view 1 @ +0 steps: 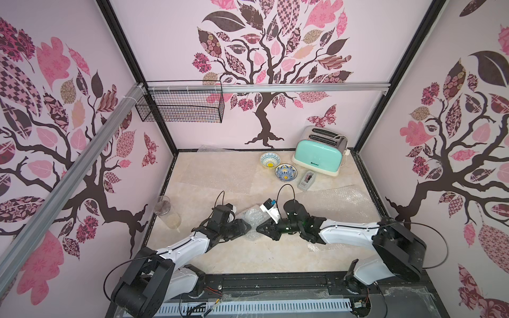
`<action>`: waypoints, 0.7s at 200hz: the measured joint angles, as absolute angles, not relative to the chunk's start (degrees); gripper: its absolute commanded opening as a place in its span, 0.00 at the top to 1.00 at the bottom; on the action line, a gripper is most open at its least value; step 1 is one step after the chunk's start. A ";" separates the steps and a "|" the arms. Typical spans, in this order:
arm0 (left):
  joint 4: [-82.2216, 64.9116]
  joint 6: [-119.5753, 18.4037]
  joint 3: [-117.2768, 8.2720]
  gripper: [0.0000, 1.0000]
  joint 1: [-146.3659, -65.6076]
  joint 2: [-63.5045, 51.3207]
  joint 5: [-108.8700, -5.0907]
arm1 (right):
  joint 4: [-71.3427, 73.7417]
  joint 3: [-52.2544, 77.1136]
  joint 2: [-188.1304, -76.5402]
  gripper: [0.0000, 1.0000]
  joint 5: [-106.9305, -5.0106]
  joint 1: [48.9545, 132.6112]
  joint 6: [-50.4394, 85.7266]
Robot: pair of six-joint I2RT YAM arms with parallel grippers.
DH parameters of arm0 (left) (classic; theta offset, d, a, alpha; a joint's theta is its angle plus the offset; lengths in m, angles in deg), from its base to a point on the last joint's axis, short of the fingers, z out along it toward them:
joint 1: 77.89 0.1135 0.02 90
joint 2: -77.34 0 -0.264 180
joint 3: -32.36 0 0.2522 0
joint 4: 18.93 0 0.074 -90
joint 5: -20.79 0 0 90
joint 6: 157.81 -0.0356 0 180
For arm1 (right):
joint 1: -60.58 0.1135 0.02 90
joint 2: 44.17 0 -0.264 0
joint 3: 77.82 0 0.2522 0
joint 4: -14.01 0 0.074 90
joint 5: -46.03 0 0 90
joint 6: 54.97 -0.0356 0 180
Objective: Wrap bowls in bubble wrap
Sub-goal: Stick the tape on the bubble wrap, then pick up the bubble-wrapped bowl from the center of the board.
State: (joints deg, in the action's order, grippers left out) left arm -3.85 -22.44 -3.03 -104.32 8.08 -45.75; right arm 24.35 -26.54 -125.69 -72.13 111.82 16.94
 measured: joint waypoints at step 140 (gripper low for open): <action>1.00 -22.68 -17.95 0.95 -96.59 -3.85 -48.17 | 27.76 -38.87 -110.80 0.84 -61.53 109.62 16.33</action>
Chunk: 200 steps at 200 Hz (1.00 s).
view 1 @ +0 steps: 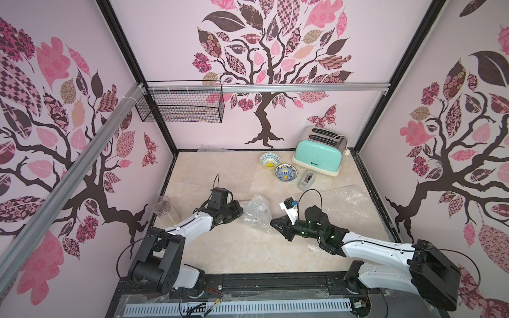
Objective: Wrap bowls in bubble wrap
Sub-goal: Pick up the bubble-wrapped bowl from the center of the board.
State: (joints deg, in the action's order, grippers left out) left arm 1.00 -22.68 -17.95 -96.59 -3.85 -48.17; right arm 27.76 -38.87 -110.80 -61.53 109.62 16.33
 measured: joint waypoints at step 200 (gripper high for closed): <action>2.64 -22.84 -11.20 0.31 -93.29 8.17 -47.60 | 26.51 -16.75 -135.98 0.84 -64.72 109.55 11.83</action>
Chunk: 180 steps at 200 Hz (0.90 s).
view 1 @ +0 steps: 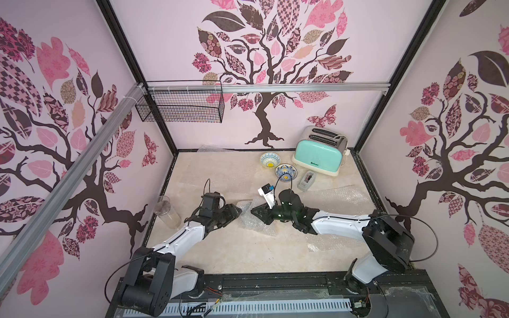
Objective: Wrap bowls in bubble wrap
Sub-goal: Pick up the bubble-wrapped bowl from the center of the board.
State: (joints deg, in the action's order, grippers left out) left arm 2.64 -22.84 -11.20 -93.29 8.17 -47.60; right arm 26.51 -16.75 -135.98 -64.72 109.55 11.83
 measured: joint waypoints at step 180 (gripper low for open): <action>3.45 -24.28 -13.19 0.15 -101.55 5.15 -49.16 | 26.60 -23.20 -131.83 0.83 -62.04 104.48 12.50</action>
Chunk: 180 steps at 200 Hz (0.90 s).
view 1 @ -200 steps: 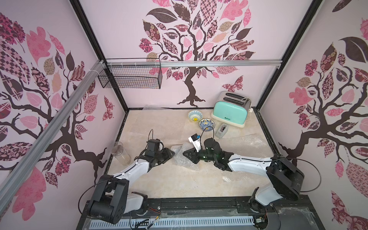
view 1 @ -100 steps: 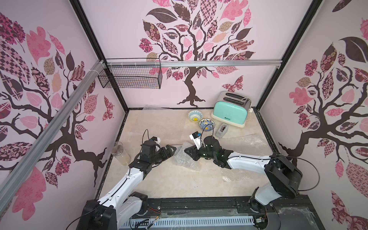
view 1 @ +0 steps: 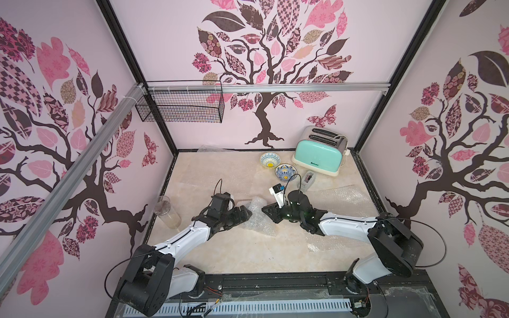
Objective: Wrap bowls in bubble wrap
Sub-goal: Pick up the bubble-wrapped bowl from the center of the board.
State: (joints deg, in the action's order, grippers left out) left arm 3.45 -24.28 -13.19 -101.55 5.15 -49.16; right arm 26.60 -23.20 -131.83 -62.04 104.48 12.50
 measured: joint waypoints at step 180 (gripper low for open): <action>4.00 -18.57 -10.19 0.02 -103.93 9.22 -45.53 | 26.58 -23.20 -131.83 0.83 -62.21 104.48 12.55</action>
